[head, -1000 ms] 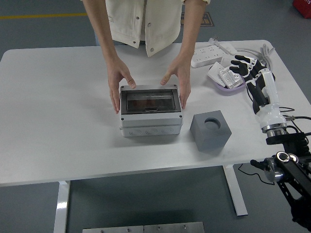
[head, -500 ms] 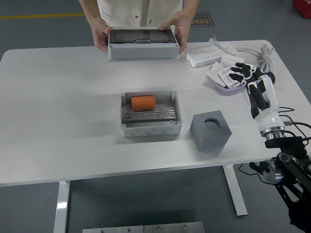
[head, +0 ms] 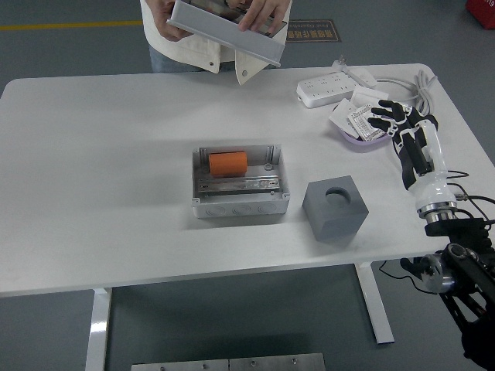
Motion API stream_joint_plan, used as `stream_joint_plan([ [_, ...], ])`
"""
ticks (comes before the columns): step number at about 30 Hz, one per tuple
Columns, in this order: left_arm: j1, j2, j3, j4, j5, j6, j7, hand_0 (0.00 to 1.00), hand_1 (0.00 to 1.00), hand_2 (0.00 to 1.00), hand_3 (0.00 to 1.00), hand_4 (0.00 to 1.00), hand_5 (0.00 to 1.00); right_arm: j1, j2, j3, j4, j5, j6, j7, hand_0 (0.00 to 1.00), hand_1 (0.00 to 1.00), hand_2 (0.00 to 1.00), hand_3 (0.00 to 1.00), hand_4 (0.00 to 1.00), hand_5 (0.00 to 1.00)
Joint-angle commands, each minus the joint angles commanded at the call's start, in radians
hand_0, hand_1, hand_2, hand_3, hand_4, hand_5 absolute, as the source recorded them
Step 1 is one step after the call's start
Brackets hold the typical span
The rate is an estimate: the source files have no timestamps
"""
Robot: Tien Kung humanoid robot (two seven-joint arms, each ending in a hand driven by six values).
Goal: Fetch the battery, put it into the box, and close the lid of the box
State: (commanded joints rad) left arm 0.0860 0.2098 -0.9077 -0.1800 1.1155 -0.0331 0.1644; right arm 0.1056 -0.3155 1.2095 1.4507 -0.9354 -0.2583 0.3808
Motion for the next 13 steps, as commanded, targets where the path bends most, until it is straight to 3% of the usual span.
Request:
stream_joint_plan([
  [8, 0.003, 0.003, 0.006, 0.000, -0.006, 0.000, 0.000, 0.656, 0.743, 0.609, 0.555, 0.736, 0.221, 0.003, -0.004, -0.018, 0.012, -0.080, -0.006, -0.016, 0.713, 0.597, 0.633, 0.616, 0.909, 0.733],
  [9, 0.003, 0.004, 0.007, 0.000, -0.008, 0.000, -0.001, 0.657, 0.743, 0.609, 0.555, 0.735, 0.224, 0.003, -0.005, -0.019, 0.014, -0.085, -0.009, -0.017, 0.722, 0.643, 0.681, 0.766, 0.991, 0.467],
  [13, 0.003, 0.004, 0.010, 0.000, -0.009, 0.000, -0.001, 0.657, 0.743, 0.609, 0.555, 0.735, 0.224, 0.003, -0.007, -0.019, 0.017, -0.097, -0.016, -0.021, 0.722, 0.643, 0.681, 0.766, 0.991, 0.467],
])
